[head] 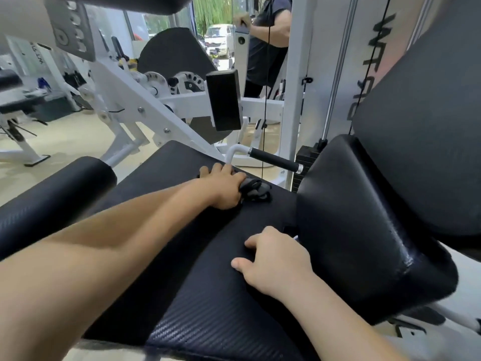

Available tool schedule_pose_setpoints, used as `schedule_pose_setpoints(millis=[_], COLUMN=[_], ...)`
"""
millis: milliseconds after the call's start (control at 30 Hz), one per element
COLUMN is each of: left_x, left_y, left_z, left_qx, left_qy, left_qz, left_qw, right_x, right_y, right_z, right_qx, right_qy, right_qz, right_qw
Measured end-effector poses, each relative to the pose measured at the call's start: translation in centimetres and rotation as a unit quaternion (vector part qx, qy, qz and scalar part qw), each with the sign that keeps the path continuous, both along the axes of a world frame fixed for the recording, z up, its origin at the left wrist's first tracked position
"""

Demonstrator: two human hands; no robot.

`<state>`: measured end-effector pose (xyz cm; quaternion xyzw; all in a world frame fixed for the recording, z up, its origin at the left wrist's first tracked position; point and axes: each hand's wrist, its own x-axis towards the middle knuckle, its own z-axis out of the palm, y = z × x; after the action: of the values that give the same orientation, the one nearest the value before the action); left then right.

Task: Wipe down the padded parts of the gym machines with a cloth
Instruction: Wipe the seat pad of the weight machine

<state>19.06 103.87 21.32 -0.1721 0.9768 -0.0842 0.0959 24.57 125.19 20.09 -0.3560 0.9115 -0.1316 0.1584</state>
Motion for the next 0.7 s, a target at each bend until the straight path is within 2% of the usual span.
schedule_pose_setpoints(millis=[167, 300, 400, 500, 600, 700], left_x=[-5.7, -1.6, 3.1, 4.6, 2.2, -0.8], left_y=[2.5, 5.2, 4.4, 1.8, 1.0, 2.3], left_z=[-0.7, -1.1, -0.3, 1.1, 0.8, -1.3], left_qx=[0.029, 0.049, 0.038, 0.046, 0.024, 0.007], left_qy=[0.006, -0.026, -0.054, -0.039, -0.011, 0.044], left_qz=[-0.034, -0.163, -0.204, -0.149, -0.098, -0.055], left_qw=[0.999, 0.985, 0.977, 0.987, 0.995, 0.997], right_x=[-0.2, -0.2, 0.1, 0.5, 0.7, 0.5], right_y=[0.6, 1.6, 2.1, 2.1, 1.8, 1.5], right_z=[-1.1, -0.9, -0.7, -0.3, -0.4, -0.1], right_qx=[-0.027, -0.018, -0.007, 0.003, 0.000, 0.058], right_qy=[0.014, -0.007, 0.020, 0.017, 0.020, 0.084], right_qz=[0.001, 0.006, 0.003, 0.007, 0.006, 0.016], right_qw=[1.000, 1.000, 1.000, 1.000, 1.000, 0.995])
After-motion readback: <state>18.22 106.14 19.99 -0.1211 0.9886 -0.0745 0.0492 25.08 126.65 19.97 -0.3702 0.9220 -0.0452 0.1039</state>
